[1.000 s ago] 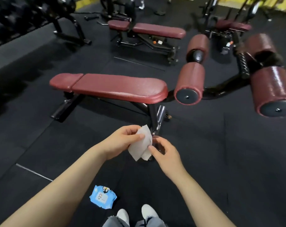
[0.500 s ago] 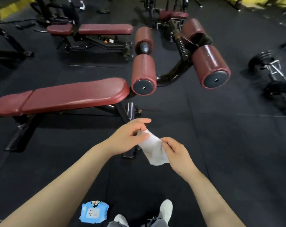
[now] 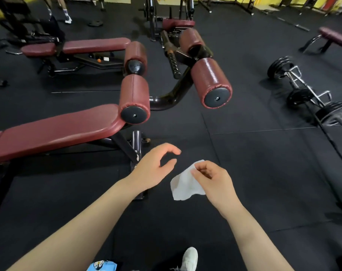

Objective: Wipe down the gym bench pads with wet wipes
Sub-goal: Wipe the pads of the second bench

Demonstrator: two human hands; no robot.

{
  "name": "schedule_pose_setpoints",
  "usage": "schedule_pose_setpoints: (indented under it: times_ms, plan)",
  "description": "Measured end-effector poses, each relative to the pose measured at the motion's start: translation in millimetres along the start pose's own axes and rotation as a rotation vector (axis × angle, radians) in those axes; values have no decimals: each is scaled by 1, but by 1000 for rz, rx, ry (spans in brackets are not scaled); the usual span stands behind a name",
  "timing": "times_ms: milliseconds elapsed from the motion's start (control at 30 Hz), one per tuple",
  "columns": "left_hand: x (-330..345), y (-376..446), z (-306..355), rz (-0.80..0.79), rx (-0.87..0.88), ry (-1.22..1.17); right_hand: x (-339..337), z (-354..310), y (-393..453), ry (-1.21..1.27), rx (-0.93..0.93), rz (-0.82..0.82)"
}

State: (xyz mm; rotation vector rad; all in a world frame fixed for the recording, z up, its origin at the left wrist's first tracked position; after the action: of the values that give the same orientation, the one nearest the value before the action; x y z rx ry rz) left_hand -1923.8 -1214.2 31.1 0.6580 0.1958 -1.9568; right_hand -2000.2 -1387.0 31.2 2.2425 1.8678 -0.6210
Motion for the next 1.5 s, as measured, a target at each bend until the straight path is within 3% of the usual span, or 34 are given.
schedule_pose_setpoints:
  times_ms: [67,167,367,500,567,700,833,933,1067,1500]
  plan:
    - [21,6,16,-130,41,-126,-19,3,6,-58,3,46]
    - [51,20,32,-264,31,-125,-43,2,16,-109,-42,53]
    - [90,61,49,-255,-24,-54,-96,9,39,-154,-79,81]
    - [113,89,62,-249,-14,-3,-132,20,55,-134,-112,193]
    - [122,101,67,-250,-28,-7,-144,31,63,-58,-55,134]
    - [135,124,78,-270,-4,5,-155,49,76,-10,32,-165]
    - [138,148,78,-256,-11,44,-171,54,93,-13,34,-133]
    - [140,166,72,-224,-42,79,-176,56,106,136,84,-142]
    - [141,192,73,-243,-87,-63,-180,53,131,301,130,-185]
    - [109,298,109,-284,77,-247,-191,30,213,828,209,-232]
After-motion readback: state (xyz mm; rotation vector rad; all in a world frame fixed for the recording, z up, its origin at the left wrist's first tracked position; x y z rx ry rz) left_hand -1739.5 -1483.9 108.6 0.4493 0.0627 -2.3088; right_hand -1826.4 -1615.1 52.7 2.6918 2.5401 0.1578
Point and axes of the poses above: each hand's wrist, its own y-axis towards the middle knuckle, its own x-axis out of the palm, z = x × y, the point moved 7 cm from there along y, towards the middle knuckle, and after that the axes turned 1 degree about z, right-handed, at the moved point
